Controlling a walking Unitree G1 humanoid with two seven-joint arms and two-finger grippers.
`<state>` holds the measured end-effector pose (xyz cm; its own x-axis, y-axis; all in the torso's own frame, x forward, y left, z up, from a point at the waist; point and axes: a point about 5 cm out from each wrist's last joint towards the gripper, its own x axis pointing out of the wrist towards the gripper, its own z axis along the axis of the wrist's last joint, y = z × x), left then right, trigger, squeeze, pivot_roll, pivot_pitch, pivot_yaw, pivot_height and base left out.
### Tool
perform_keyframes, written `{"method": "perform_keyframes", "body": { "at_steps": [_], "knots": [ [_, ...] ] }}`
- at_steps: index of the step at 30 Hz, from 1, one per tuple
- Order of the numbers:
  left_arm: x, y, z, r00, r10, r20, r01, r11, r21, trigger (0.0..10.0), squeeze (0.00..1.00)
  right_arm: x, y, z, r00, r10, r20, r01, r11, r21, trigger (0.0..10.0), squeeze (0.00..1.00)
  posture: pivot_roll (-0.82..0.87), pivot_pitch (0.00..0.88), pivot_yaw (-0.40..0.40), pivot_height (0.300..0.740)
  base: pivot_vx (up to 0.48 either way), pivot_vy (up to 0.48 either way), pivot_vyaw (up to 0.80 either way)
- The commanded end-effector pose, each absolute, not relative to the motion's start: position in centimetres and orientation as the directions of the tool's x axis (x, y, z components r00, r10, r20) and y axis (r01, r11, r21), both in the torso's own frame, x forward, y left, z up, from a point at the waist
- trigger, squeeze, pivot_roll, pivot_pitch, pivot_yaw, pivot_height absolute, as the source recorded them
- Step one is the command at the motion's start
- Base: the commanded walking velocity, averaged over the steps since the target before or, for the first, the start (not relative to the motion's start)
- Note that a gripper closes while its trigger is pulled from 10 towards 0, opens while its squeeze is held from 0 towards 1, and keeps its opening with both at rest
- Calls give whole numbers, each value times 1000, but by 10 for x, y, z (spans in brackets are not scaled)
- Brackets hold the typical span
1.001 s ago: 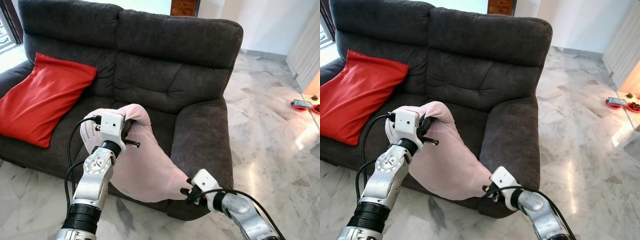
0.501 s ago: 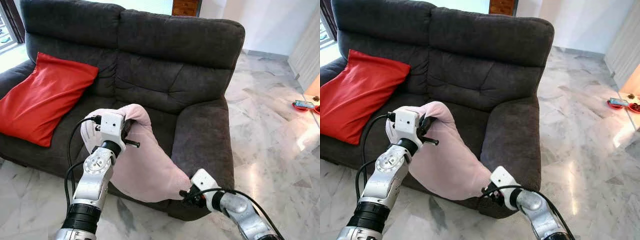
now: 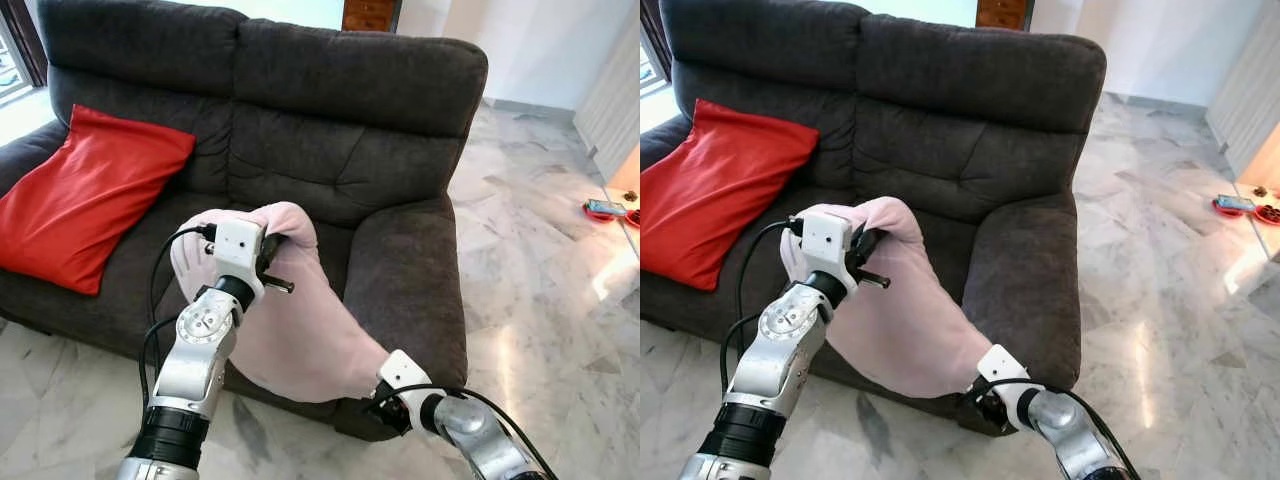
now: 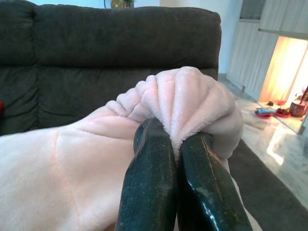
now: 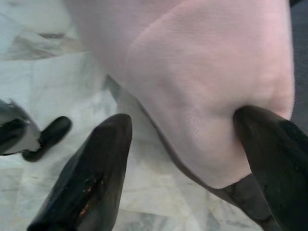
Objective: Move the pillow to the sofa from floor
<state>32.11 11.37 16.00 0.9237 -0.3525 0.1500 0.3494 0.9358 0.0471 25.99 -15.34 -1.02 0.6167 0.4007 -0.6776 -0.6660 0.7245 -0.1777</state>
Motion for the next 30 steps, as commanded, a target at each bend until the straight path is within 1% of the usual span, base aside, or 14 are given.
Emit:
{"method": "perform_keyframes", "body": {
  "at_steps": [1, 3, 4, 7, 9, 13, 14, 18, 20, 22, 24, 25, 26, 30],
  "knots": [
    [318, 108, 186, 889, -377, 259, 379, 924, 46, 10000, 0, 262, -158, -13, 630, 347, -694, -637, 743, -206, 10000, 0, 52, 0, -75, 740, 0, 0, 0],
    [317, 107, 186, 888, -382, 257, 384, 922, 44, 10000, 0, 264, -158, -12, 647, 331, -687, -621, 752, -222, 10000, 0, 53, 0, -76, 740, 0, 0, 0],
    [317, 105, 187, 885, -389, 256, 392, 919, 41, 10000, 0, 270, -161, -9, 695, 279, -663, -568, 779, -267, 10000, 0, 53, 0, -76, 740, 0, 0, 0],
    [317, 104, 186, 885, -391, 253, 395, 918, 39, 10000, 0, 279, -167, -1, 755, 224, -616, -490, 818, -302, 10000, 0, 50, 0, -74, 740, 0, 0, 0],
    [316, 104, 185, 885, -393, 250, 396, 917, 38, 10000, 0, 281, -169, 0, 764, 204, -613, -466, 830, -305, 10000, 0, 48, 0, -74, 740, 0, 0, 0],
    [316, 103, 186, 884, -395, 248, 399, 916, 37, 10000, 0, 280, -171, -2, 754, 197, -627, -475, 822, -314, 10000, 0, 48, 0, -74, 740, 0, 0, 0],
    [317, 104, 187, 884, -394, 251, 398, 917, 37, 10000, 0, 276, -170, -6, 727, 211, -654, -503, 811, -298, 10000, 0, 48, 0, -74, 740, 0, 0, 0],
    [318, 105, 188, 887, -386, 254, 389, 920, 37, 10000, 0, 267, -165, -16, 661, 251, -707, -556, 797, -236, 10000, 0, 54, 0, -78, 740, 0, 0, 0],
    [318, 105, 189, 887, -386, 256, 389, 920, 38, 10000, 0, 262, -159, -18, 631, 298, -716, -606, 766, -216, 10000, 0, 55, 0, -78, 740, 0, 0, 0],
    [318, 105, 189, 886, -386, 256, 389, 920, 38, 10000, 0, 261, -159, -20, 626, 299, -720, -609, 764, -212, 10000, 0, 54, 0, -78, 740, 0, 0, 0],
    [318, 105, 189, 886, -386, 257, 390, 920, 38, 10000, 0, 262, -160, -20, 640, 272, -719, -588, 775, -230, 10000, 0, 54, 0, -78, 740, 0, 0, 0],
    [318, 106, 190, 885, -386, 259, 390, 920, 37, 10000, 0, 265, -164, -20, 653, 235, -720, -547, 804, -234, 10000, 0, 60, 0, -78, 740, 0, 0, 0],
    [318, 106, 190, 885, -386, 259, 390, 920, 38, 10000, 0, 266, -165, -20, 655, 223, -722, -537, 809, -237, 10000, 0, 59, 0, -77, 740, 0, 0, 0],
    [318, 105, 190, 885, -387, 260, 391, 920, 38, 10000, 0, 265, -166, -22, 633, 227, -740, -543, 811, -216, 10000, 0, 59, 0, -77, 740, 0, 0, 0]
  ]
}}
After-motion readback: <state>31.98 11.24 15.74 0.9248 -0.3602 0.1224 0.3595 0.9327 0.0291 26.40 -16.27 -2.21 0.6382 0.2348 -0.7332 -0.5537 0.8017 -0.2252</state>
